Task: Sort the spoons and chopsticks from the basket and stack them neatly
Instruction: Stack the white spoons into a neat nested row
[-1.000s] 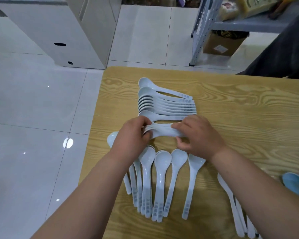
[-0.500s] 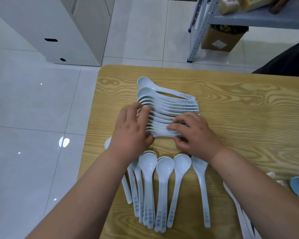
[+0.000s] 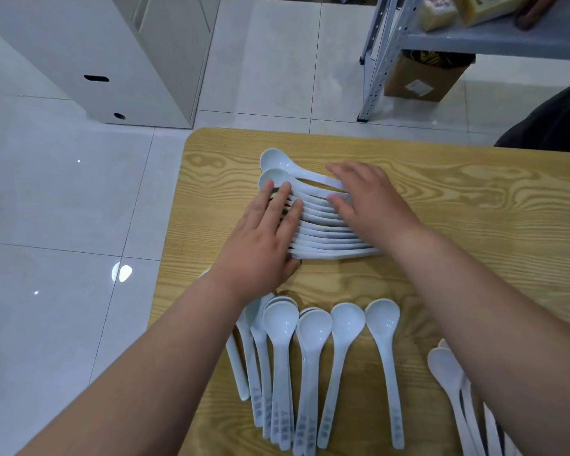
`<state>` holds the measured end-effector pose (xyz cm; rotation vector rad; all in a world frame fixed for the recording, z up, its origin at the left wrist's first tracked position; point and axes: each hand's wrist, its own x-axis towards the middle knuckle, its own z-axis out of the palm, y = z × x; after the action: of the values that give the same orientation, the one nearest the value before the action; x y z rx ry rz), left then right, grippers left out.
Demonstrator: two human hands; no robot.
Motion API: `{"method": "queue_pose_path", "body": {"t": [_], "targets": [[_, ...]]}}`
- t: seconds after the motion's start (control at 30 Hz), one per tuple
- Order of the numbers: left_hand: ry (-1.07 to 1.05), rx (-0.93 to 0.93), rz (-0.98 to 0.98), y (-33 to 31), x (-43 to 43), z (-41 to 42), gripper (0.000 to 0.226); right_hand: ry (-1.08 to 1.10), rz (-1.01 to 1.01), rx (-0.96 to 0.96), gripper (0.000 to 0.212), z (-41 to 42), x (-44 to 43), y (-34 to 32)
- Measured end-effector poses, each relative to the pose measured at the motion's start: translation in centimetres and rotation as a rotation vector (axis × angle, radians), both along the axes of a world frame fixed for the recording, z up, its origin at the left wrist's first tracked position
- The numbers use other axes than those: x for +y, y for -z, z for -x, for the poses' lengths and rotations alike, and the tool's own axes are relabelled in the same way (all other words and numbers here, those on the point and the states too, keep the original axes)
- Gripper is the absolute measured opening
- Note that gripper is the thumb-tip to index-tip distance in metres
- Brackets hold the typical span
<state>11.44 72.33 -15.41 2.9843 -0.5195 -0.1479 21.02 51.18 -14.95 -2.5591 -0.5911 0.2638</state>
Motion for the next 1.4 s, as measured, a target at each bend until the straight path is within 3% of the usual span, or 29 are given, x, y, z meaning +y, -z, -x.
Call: {"method": "queue_pose_path", "body": {"t": [0.1,0.23,0.33,0.37,0.47,0.53,0.7,0.83,1.03,1.2,1.4], "targets": [[0.006,-0.006,-0.001,0.1,0.0,-0.1,0.090,-0.008,0.125,0.184,0.059,-2.7,0.4,-0.1],[0.010,-0.036,0.006,0.2,0.2,-0.1,0.085,-0.043,0.084,0.173,0.036,-2.7,-0.3,-0.4],[0.004,-0.067,0.059,0.5,0.3,0.0,0.081,-0.090,0.107,0.164,0.039,-0.9,-0.9,-0.5],[0.002,-0.077,0.079,0.6,0.3,0.1,0.079,-0.109,0.124,0.182,0.051,-0.2,-1.1,-0.6],[-0.013,-0.108,0.122,0.5,0.2,0.2,0.078,-0.190,0.275,0.214,0.113,2.0,-1.5,-0.6],[-0.014,-0.126,0.153,0.3,0.3,0.0,0.078,-0.231,0.359,0.145,0.130,3.1,-1.8,0.3],[-0.011,-0.102,0.305,0.4,1.9,-0.9,0.092,-0.181,0.265,0.061,0.125,3.0,-2.2,1.6],[-0.075,0.138,0.495,0.3,2.9,-1.6,0.121,-0.225,0.263,0.035,0.126,2.4,-2.2,2.0],[-0.014,0.079,0.501,1.8,2.5,-2.4,0.115,-0.190,0.273,-0.013,0.126,1.8,-2.1,2.2],[0.160,0.099,0.479,2.1,4.5,-3.9,0.119,-0.166,0.200,-0.020,0.123,1.7,-2.4,2.5],[0.187,-0.010,0.494,3.4,4.9,-4.0,0.098,-0.267,0.231,-0.037,0.128,1.7,-3.2,2.9]]}}
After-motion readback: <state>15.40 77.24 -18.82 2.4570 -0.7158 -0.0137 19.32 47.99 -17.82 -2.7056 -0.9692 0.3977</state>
